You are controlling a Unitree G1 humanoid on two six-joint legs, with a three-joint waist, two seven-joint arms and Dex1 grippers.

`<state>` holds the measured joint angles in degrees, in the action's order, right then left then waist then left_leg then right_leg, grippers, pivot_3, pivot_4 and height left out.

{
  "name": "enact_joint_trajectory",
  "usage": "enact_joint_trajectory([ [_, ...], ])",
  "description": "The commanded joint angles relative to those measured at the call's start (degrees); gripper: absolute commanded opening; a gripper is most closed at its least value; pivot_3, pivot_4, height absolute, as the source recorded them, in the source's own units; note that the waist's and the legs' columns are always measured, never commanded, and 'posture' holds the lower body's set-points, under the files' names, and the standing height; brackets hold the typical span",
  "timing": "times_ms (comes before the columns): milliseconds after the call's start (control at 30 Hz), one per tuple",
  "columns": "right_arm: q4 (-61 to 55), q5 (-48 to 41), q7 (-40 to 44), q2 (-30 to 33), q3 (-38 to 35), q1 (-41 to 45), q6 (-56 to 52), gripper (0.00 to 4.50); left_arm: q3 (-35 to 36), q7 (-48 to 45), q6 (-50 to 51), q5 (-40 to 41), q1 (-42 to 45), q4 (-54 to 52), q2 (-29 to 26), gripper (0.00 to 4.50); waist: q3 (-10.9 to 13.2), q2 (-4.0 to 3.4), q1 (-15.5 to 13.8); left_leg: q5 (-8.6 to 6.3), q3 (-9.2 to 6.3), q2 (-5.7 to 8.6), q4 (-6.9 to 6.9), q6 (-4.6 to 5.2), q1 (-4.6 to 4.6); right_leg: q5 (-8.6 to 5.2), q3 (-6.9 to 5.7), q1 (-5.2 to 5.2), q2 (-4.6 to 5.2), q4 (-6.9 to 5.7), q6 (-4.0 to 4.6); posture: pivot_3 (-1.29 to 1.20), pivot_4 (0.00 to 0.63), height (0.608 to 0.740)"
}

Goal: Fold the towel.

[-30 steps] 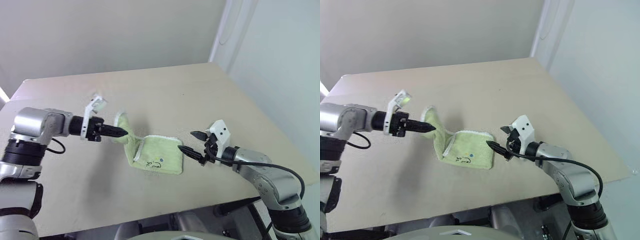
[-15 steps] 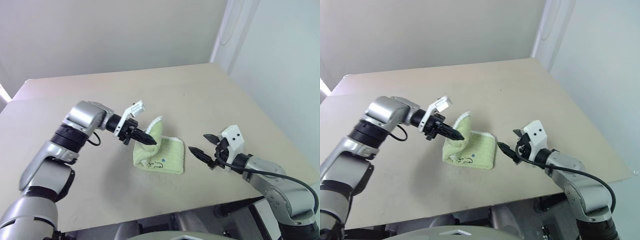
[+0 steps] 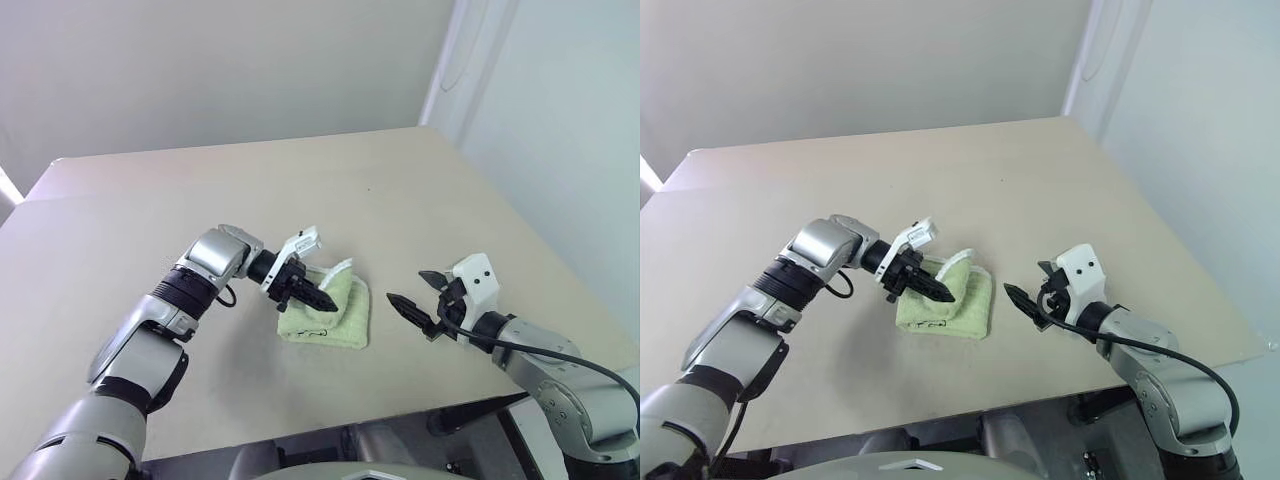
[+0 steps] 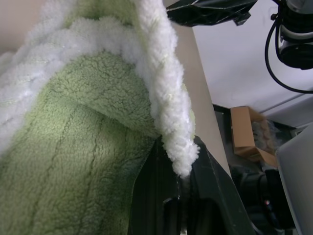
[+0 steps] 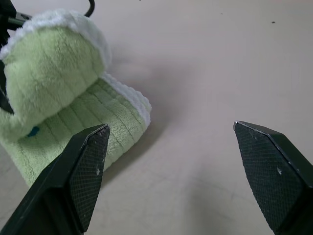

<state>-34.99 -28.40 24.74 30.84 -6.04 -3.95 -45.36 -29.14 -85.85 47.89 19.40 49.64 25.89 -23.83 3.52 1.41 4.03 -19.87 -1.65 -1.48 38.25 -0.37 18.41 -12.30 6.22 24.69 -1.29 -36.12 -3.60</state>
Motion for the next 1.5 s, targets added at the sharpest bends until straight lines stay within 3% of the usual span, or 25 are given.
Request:
enact_joint_trajectory([
  [33,-2.74,-0.34,-0.43,0.41,-1.30,0.71,0.28,4.25,0.52,-0.31,-1.43,-0.92,0.25,-0.39,0.32,0.78,0.00,0.00,0.04,0.00,0.00,0.00,0.00,0.00,-0.01,0.00,0.00,0.00,0.00,0.00,0.00,0.00,0.000,0.712],
  [400,-1.44,0.31,-0.75,0.48,-0.88,1.11,0.76,4.25,2.29,-3.15,-3.48,-1.14,0.85,-0.15,-0.16,4.48,0.00,0.00,-0.01,0.00,0.00,0.00,0.00,0.00,0.00,0.00,0.00,-0.01,0.00,0.01,0.00,0.00,0.000,0.712],
  [533,-0.92,0.04,-0.53,0.49,-1.31,1.65,0.83,4.25,3.45,-2.69,-5.15,-1.62,1.43,1.44,0.03,4.48,0.00,0.00,-0.01,0.00,0.00,0.00,0.00,0.00,-0.01,0.00,0.00,-0.02,0.00,0.00,0.00,0.00,0.000,0.712],
  [633,-0.29,-2.29,-0.22,-0.47,-2.77,3.40,0.25,4.25,8.11,-0.68,-7.78,-1.02,4.34,5.10,-0.42,4.48,0.02,0.01,0.08,0.00,0.00,0.00,0.00,0.00,-0.01,0.00,0.00,-0.01,0.00,0.00,0.00,0.00,0.000,0.712],
  [867,3.39,-5.97,1.92,-1.82,-0.07,10.84,-1.37,4.25,14.42,3.07,-20.79,-4.42,6.87,11.80,-4.23,4.48,0.01,-0.02,0.17,0.00,-0.01,0.00,-0.02,0.00,-0.04,0.00,0.00,-0.03,-0.01,0.00,0.00,0.00,0.000,0.712],
  [967,7.55,-4.87,3.53,-2.86,4.58,15.97,-1.87,4.25,13.33,3.27,-28.18,-7.71,3.73,10.71,-5.92,4.48,0.01,-0.03,0.02,0.00,0.00,-0.01,-0.02,0.00,-0.05,0.01,0.01,-0.03,-0.01,-0.01,0.00,0.00,0.000,0.712],
  [1200,17.47,-2.86,6.72,-7.04,12.88,23.86,-2.06,4.25,13.52,4.87,-31.55,-9.44,-3.65,2.63,-7.47,4.48,0.01,-0.01,-0.21,0.00,-0.06,-0.02,0.03,0.00,0.02,0.02,-0.03,0.03,0.01,0.01,-0.01,0.00,0.000,0.712],
  [1500,21.91,6.33,9.42,-5.84,24.43,18.41,2.33,4.25,9.23,8.05,-34.44,-14.54,-15.17,-7.12,-8.89,4.48,-0.01,-0.01,-0.08,-0.01,-0.07,-0.02,0.00,0.02,0.04,0.08,-0.06,0.04,0.03,-0.05,-0.25,0.00,0.000,0.712],
])
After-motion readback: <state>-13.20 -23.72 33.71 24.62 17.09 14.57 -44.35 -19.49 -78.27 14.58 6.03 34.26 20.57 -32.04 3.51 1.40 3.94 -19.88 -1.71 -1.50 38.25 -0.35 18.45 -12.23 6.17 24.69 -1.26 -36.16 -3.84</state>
